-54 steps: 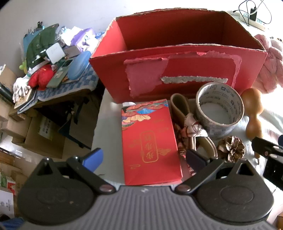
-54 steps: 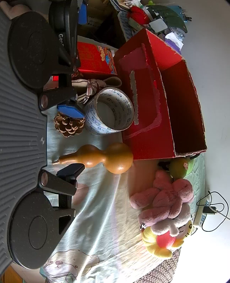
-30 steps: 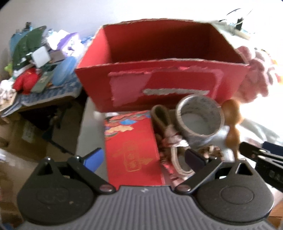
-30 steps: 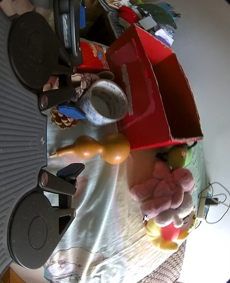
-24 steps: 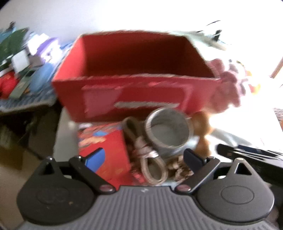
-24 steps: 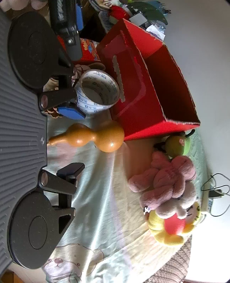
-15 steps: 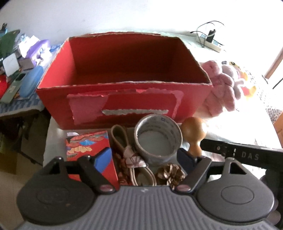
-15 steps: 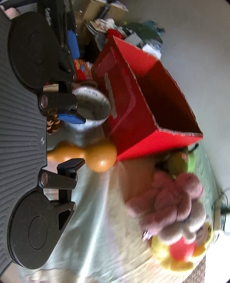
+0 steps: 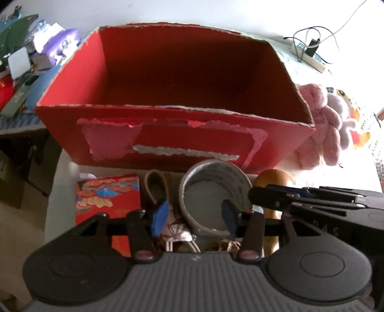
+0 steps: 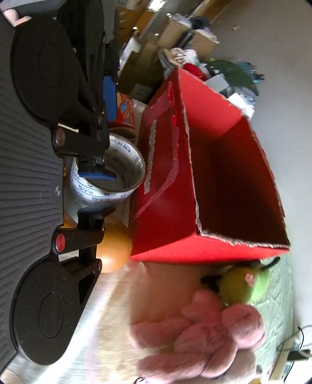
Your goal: Organize objects
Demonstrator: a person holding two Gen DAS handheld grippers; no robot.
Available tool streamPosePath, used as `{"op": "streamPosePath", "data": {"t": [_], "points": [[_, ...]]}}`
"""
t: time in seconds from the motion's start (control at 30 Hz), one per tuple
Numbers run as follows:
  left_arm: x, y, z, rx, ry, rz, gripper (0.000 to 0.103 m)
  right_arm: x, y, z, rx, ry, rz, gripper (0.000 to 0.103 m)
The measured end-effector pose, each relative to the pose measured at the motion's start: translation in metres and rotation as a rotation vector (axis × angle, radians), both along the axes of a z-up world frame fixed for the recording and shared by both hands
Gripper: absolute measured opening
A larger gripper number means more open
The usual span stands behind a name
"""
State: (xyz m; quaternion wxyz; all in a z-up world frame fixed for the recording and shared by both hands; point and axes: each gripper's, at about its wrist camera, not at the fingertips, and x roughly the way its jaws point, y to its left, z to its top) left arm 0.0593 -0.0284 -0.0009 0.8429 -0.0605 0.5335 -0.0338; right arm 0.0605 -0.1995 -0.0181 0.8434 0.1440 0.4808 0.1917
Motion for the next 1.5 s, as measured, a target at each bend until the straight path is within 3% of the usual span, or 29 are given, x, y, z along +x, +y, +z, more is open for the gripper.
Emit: {"op": "streamPosePath", "data": {"t": [0.13, 0.17, 0.3, 0.37, 0.63, 1.07, 1.3, 1.5], "points": [[0.008, 0.003, -0.01, -0.02, 0.038, 0.027, 0.039, 0.009, 0.004, -0.008, -0.009, 0.04, 0.033, 0.018], [0.01, 0.002, -0.013, -0.029, 0.049, 0.031, 0.027, 0.01, 0.004, -0.009, -0.009, 0.05, 0.04, 0.016], [0.013, -0.001, -0.016, 0.013, 0.056, 0.047, 0.009, 0.012, 0.002, -0.006, -0.022, 0.056, 0.043, 0.014], [0.015, 0.0, -0.016, 0.014, 0.055, 0.051, 0.007, 0.011, -0.001, -0.005, -0.022, 0.058, 0.049, 0.014], [0.011, -0.005, -0.006, 0.033, 0.033, 0.038, 0.006, 0.007, -0.008, 0.013, -0.019, 0.04, 0.076, 0.014], [-0.019, -0.01, 0.075, 0.018, -0.114, 0.01, 0.005, -0.003, -0.031, 0.069, 0.123, -0.008, 0.145, 0.014], [-0.031, -0.017, 0.121, 0.06, -0.21, 0.002, 0.005, -0.006, -0.029, 0.11, 0.147, -0.12, 0.199, 0.014], [-0.008, -0.015, 0.138, 0.072, -0.26, -0.011, 0.005, 0.013, -0.028, 0.121, 0.142, -0.177, 0.183, 0.014]]}}
